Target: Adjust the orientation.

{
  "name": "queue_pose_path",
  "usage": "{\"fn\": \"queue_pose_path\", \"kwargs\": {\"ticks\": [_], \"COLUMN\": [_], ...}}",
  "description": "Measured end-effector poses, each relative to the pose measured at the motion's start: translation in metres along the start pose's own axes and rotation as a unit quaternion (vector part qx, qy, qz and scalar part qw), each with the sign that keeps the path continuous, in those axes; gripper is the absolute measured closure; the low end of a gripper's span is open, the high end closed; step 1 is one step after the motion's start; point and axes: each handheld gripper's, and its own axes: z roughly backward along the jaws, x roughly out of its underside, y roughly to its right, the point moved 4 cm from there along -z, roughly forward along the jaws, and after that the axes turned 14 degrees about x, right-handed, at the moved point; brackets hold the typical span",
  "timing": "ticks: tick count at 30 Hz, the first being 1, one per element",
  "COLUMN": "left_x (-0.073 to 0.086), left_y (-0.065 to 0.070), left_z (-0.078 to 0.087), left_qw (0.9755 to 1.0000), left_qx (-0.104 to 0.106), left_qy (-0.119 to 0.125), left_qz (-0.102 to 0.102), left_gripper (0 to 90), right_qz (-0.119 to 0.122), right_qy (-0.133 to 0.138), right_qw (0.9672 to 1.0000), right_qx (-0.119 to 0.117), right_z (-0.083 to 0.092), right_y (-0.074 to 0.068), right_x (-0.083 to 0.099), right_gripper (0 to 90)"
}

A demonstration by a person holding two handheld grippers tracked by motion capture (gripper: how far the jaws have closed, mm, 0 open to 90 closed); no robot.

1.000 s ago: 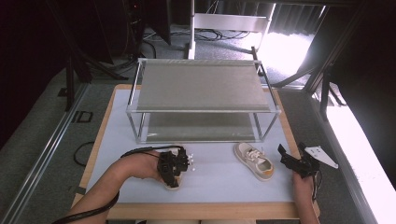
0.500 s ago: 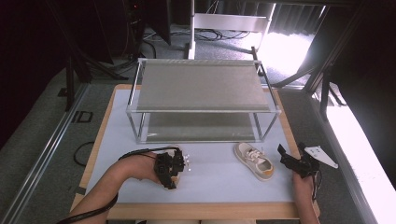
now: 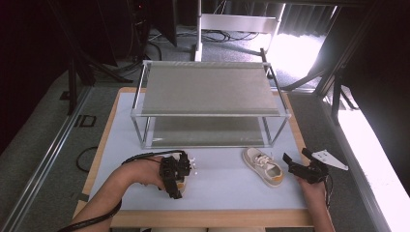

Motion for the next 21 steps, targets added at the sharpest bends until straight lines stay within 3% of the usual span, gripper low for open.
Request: {"fn": "queue_pose_path", "kwargs": {"ticks": [6,9,12,14,17,19,21], "left_x": [-0.001,-0.001,-0.002,-0.002,-0.002,-0.002,-0.002], "left_y": [0.000,0.001,0.001,0.001,0.001,0.001,0.000], "left_z": [-0.002,-0.004,-0.003,-0.001,-0.001,-0.001,-0.001], "left_qw": [1.0000,0.9999,0.9999,1.0000,0.9999,0.9999,0.9999], "left_qx": [0.004,0.001,0.003,0.006,0.005,0.005,0.006], "left_qy": [0.001,-0.006,-0.007,-0.004,-0.008,-0.010,-0.010], "left_qz": [-0.008,-0.009,-0.008,-0.006,-0.006,-0.007,-0.007], "left_gripper": [27.2,27.2,27.2,27.2,27.2,27.2,27.2], "right_qz": [0.027,0.051,0.083,0.113,0.138,0.157,0.180], "right_qy": [-0.034,-0.046,-0.073,-0.076,-0.092,-0.107,-0.129], "right_qw": [0.9973,0.9935,0.9848,0.9820,0.9772,0.9717,0.9642], "right_qx": [-0.058,-0.090,-0.134,-0.131,-0.132,-0.141,-0.145], "right_z": [0.008,0.016,0.023,0.027,0.029,0.032,0.033], "right_y": [-0.006,-0.008,-0.012,-0.013,-0.011,-0.010,-0.009], "right_x": [-0.007,-0.017,-0.026,-0.031,-0.036,-0.038,-0.039], "right_gripper": [10.9,11.4,19.1,19.4,20.7,21.4,22.1]}}
